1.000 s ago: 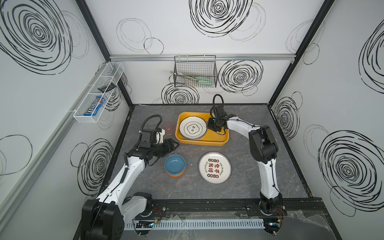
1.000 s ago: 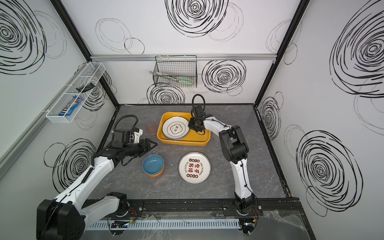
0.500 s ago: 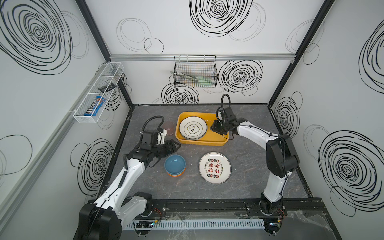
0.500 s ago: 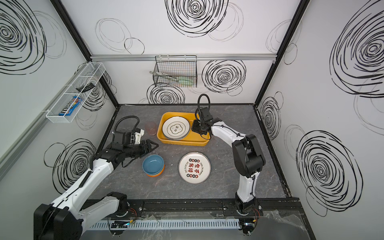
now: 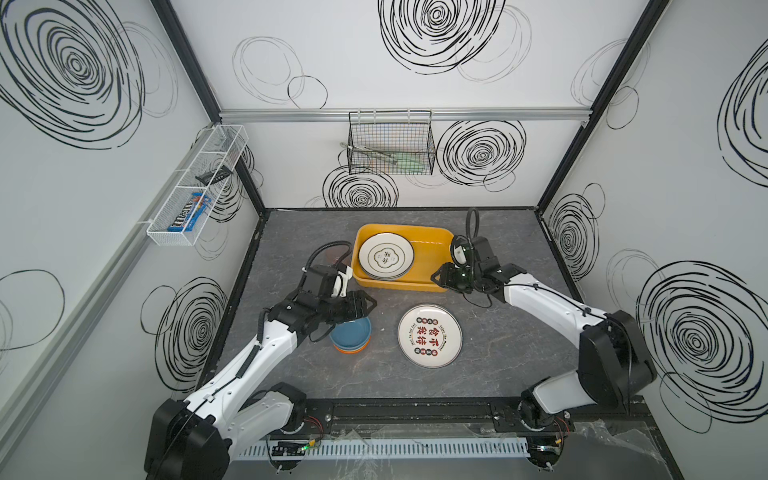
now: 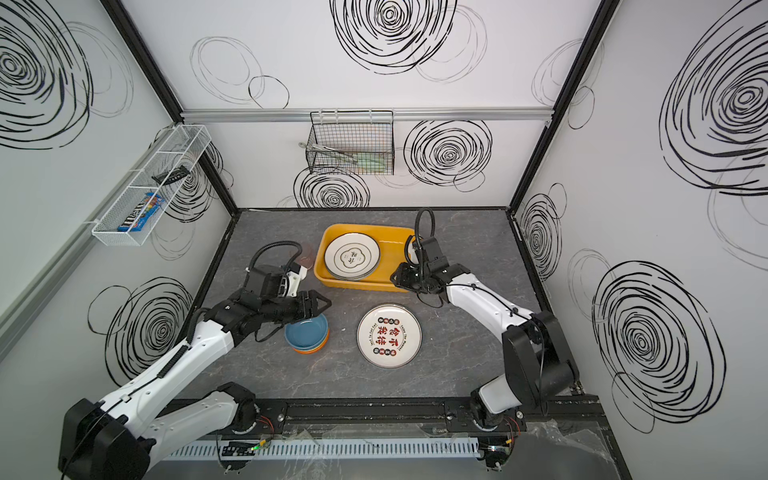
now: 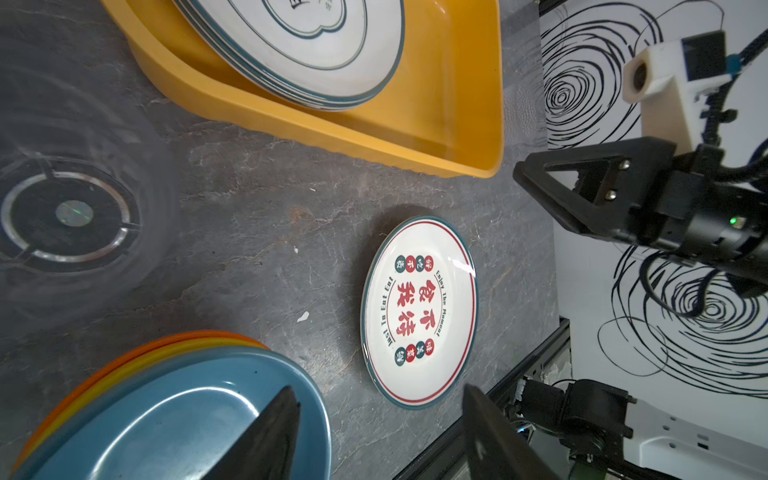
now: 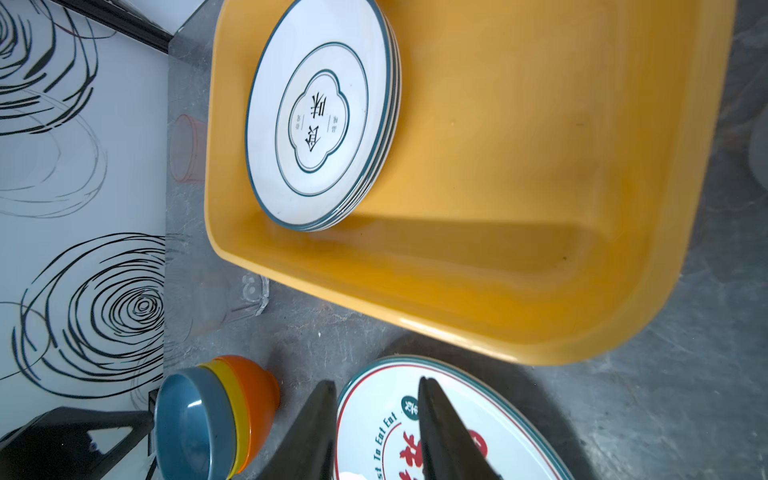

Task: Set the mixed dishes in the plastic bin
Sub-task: 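Move the right gripper back to the red-lettered plate while the left gripper reaches it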

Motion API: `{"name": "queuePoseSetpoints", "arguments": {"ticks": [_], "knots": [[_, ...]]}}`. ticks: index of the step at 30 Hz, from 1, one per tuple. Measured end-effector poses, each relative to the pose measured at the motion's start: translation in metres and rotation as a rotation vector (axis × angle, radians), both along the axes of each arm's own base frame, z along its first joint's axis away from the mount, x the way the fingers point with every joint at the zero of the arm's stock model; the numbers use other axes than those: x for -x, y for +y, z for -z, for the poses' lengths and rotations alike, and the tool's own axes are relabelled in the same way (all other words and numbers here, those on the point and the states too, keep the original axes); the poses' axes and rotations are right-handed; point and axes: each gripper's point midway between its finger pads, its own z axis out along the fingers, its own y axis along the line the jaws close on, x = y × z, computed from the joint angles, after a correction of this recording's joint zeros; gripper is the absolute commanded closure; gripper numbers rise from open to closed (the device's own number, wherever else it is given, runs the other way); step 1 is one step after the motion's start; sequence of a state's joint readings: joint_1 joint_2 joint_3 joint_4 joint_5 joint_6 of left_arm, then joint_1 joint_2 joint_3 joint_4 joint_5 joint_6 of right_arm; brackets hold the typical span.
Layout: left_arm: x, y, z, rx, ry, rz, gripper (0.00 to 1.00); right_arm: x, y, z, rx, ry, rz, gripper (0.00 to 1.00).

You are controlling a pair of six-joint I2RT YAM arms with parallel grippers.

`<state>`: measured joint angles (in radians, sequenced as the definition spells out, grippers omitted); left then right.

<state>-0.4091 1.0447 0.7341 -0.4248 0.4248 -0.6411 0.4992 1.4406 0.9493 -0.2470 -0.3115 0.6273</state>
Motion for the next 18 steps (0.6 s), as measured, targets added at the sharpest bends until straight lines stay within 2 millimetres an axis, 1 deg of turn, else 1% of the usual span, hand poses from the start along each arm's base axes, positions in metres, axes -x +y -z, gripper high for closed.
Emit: {"name": "queuePoseSetpoints", "arguments": {"ticks": [4,8,14,18], "knots": [[0.008,-0.012,0.009,-0.029,0.018,0.036,0.34,0.023,-0.008,0.003,-0.018,0.005,-0.016,0.59],[0.017,-0.026,0.018,-0.055,0.036,0.078,0.34,0.040,-0.020,0.006,-0.035,0.009,-0.015,0.58],[0.029,-0.045,0.032,-0.093,0.064,0.136,0.34,0.054,-0.044,0.011,-0.074,0.012,0.026,0.58],[0.034,-0.056,0.037,-0.113,0.065,0.168,0.34,0.062,-0.059,0.018,-0.097,0.024,0.061,0.57]]}}
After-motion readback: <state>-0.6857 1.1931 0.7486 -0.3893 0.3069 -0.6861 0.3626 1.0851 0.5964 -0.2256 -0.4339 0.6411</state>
